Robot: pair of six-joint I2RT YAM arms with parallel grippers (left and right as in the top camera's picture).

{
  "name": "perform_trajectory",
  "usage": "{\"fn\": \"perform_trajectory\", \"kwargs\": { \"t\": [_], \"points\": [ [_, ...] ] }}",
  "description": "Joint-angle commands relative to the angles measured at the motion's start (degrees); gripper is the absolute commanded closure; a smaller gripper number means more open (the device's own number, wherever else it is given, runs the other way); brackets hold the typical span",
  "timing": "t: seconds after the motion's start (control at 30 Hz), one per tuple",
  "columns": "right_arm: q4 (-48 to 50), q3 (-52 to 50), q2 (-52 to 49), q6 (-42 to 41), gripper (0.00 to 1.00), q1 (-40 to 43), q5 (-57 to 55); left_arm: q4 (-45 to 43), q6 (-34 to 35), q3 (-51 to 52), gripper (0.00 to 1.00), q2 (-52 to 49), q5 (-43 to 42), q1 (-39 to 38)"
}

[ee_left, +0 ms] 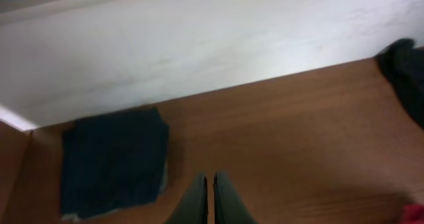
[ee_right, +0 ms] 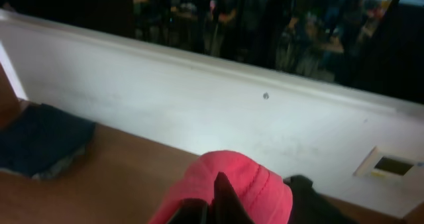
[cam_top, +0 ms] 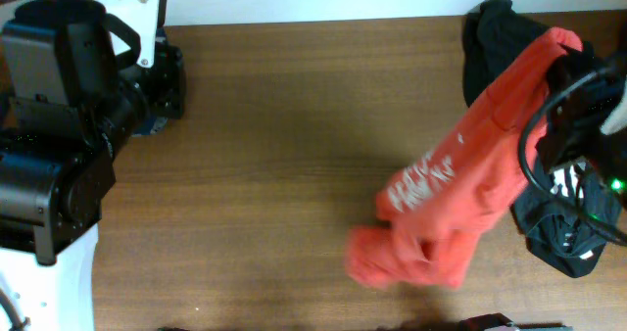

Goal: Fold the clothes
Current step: 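Carry the t-shirt right with the right gripper, letting it hang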

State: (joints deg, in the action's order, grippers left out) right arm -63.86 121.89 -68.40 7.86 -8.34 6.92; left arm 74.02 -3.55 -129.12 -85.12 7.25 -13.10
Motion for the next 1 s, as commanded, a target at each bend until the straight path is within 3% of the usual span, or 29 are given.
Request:
{"fn": "perform_trajectory", "kwargs": {
  "t": [0.0,0.27,0.57,0.97],
  "points": [
    [-1.9,0.7,-4.1,-1.4,0.96,0.5,3.2,0.9,0.3,-0.4,0.94,0.0,2.2,0.2],
    [-1.9,0.7,-18.2,-3.3,0.96,0.2,18.2,1.5,0.3,-0.3,0.94,-0.7,5.8,0.2],
    [8.5,0.7,-32.9,-7.8,0.96,-1.7,16.2,1.6,0.3,-0.3,0.94,-2.2,7.8,0.5],
    [10.1,2.3,-29.7,-8.3,0.96,17.9,20.2,-0.8,0.3,-0.3,0.94,-6.6,7.2,0.5]
  ]
}}
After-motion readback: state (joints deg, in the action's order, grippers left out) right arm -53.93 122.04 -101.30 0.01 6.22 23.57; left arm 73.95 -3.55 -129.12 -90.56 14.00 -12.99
